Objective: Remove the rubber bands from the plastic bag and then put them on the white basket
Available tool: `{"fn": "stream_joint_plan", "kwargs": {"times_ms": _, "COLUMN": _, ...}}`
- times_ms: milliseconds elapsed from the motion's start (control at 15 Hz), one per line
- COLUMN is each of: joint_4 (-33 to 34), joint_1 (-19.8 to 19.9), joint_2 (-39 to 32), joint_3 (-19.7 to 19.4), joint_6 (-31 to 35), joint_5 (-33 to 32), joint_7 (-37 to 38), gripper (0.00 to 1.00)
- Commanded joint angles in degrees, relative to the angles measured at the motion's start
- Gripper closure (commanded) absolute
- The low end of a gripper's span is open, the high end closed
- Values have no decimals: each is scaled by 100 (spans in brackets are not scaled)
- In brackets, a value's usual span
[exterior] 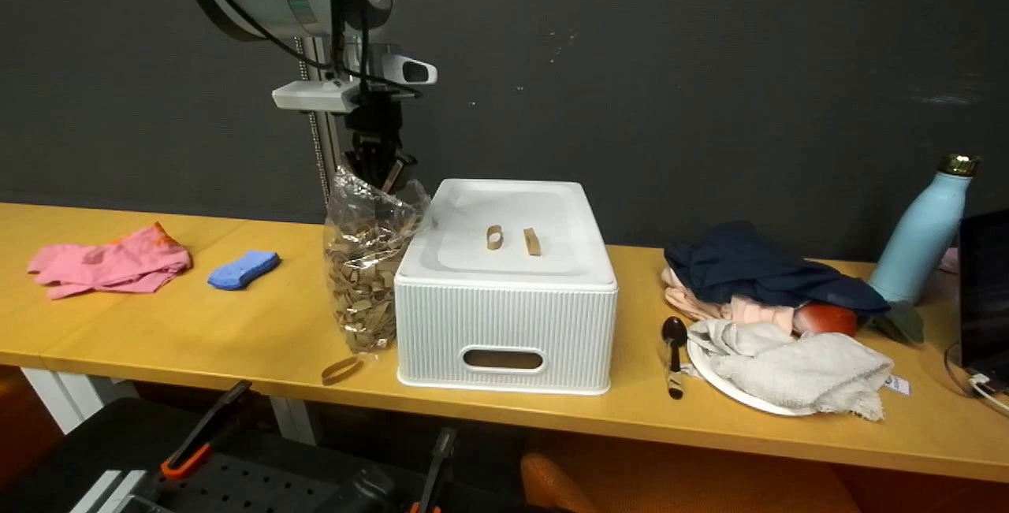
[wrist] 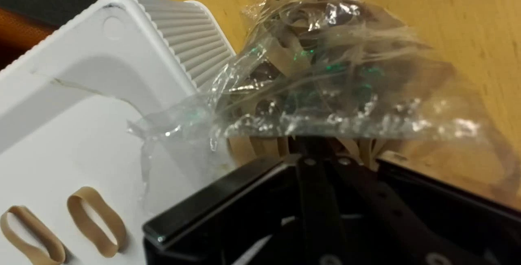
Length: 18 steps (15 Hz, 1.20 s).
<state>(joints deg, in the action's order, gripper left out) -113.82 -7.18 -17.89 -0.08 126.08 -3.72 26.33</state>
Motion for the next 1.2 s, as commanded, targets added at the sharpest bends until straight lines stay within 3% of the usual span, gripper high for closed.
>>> {"fn": "stream_joint_plan", "kwargs": {"times_ms": 0, "joint_4": -138, "joint_1": 38, "joint_2": -15, "joint_3": -22, "joint_6": 263, "joint_5": 71, "joint_7": -34, "gripper": 100}}
{"fn": "stream_joint_plan", "kwargs": {"times_ms": 200, "joint_4": -115, "joint_1": 51, "joint_2": -67, "joint_3": -26, "joint_6": 300, "joint_5": 99, "joint_7": -51, "gripper": 100}}
{"fn": "stream_joint_plan", "kwargs": {"times_ms": 267, "joint_4": -109, "joint_1": 49, "joint_2": -79, "joint_3": -26, "joint_6": 303, "joint_5": 101, "joint_7": -48, "gripper": 92}}
{"fn": "stream_joint_plan", "kwargs": {"times_ms": 333, "joint_4": -101, "joint_1": 53, "joint_2": -97, "joint_3": -19, "joint_6": 297, "joint_5": 123, "joint_7": -59, "gripper": 73}}
{"fn": "stream_joint_plan", "kwargs": {"times_ms": 933, "joint_4": -33, "joint_1": 76, "joint_2": -265, "joint_3": -33, "joint_6": 232, "joint_5": 502, "joint_7": 92, "gripper": 8}}
{"fn": "stream_joint_plan", "kwargs": {"times_ms": 1000, "joint_4": -28, "joint_1": 81, "joint_2": -306, "joint_3": -36, "joint_6": 280, "joint_5": 520, "joint_7": 58, "gripper": 2}}
{"fn": "stream_joint_plan", "kwargs": {"times_ms": 1133, "joint_4": 10, "joint_1": 82, "joint_2": -390, "joint_3": -50, "joint_6": 293, "joint_5": 544, "joint_7": 46, "gripper": 0}}
